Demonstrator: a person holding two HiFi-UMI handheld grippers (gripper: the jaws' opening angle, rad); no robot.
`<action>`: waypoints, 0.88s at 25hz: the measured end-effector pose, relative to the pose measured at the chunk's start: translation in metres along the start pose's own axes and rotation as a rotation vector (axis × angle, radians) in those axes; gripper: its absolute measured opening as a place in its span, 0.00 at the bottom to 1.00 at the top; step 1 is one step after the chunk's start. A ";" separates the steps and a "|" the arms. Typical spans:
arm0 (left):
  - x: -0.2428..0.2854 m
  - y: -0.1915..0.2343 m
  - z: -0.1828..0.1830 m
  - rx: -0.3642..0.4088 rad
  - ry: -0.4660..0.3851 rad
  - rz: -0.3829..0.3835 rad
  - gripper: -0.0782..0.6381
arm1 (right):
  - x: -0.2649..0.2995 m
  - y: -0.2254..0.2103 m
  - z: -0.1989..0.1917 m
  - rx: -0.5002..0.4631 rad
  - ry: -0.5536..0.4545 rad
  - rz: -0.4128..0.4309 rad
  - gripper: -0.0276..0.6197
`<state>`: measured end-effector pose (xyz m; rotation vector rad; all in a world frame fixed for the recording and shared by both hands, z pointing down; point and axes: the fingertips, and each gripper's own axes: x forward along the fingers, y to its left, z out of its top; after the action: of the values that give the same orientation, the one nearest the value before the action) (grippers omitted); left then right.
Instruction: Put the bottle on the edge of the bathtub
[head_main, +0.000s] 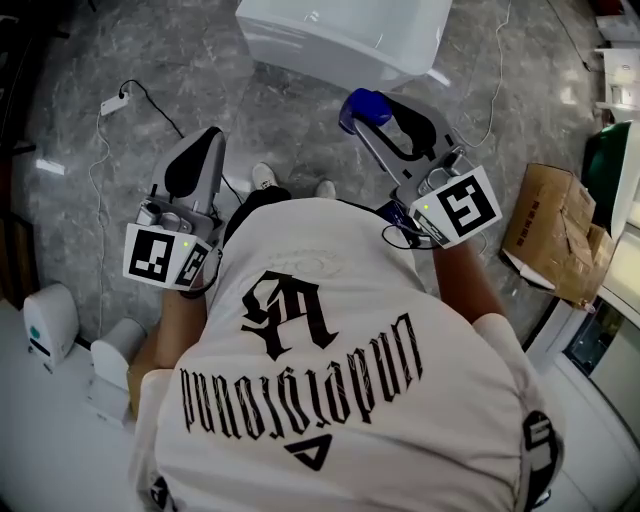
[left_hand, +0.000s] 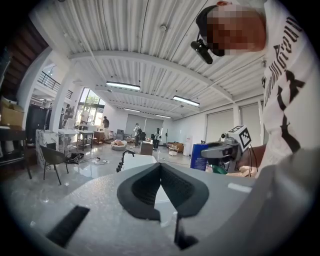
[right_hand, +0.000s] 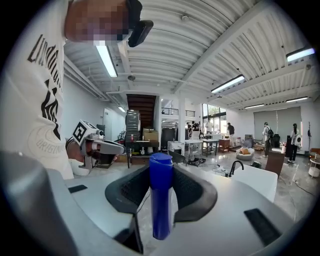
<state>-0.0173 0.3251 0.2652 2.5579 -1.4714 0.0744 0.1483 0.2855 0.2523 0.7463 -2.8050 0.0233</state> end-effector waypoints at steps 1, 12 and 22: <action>-0.002 0.010 0.002 0.001 0.002 -0.012 0.13 | 0.010 0.001 0.002 0.005 0.001 -0.010 0.27; -0.029 0.101 0.010 -0.004 -0.001 -0.055 0.13 | 0.080 0.020 0.022 0.046 0.017 -0.092 0.27; -0.032 0.130 0.007 -0.010 0.010 -0.076 0.13 | 0.118 0.026 0.030 0.033 0.021 -0.088 0.27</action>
<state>-0.1459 0.2872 0.2721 2.5982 -1.3657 0.0686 0.0291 0.2483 0.2522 0.8712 -2.7553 0.0614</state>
